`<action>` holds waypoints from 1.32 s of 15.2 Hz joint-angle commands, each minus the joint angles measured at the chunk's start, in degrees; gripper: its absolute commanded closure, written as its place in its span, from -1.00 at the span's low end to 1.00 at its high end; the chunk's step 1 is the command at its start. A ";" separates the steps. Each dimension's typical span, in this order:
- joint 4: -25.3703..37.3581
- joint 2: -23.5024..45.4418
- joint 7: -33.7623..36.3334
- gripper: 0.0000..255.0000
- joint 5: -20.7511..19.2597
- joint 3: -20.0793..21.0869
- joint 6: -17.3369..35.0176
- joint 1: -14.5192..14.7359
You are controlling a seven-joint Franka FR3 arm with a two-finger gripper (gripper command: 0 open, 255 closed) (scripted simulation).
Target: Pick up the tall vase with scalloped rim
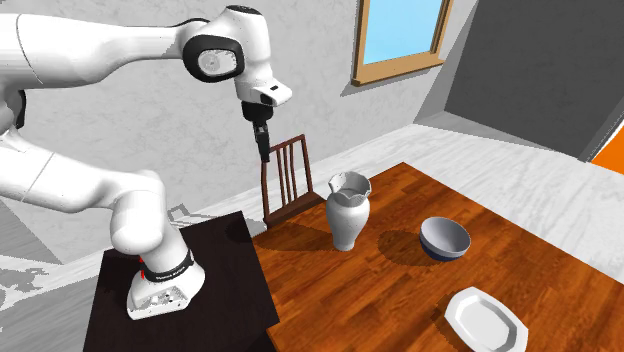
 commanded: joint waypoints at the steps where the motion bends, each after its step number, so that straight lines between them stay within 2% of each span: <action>1: 0.00 0.00 0.00 -1.00 0.00 0.00 0.00 0.00; 10: 11.30 20.71 -8.88 -1.00 1.71 -8.39 5.59 -1.62; 15: 20.20 32.92 -14.16 -1.00 4.96 -12.20 6.02 -2.32; 20: 31.14 45.72 -19.27 -1.00 9.54 -14.90 4.27 -3.83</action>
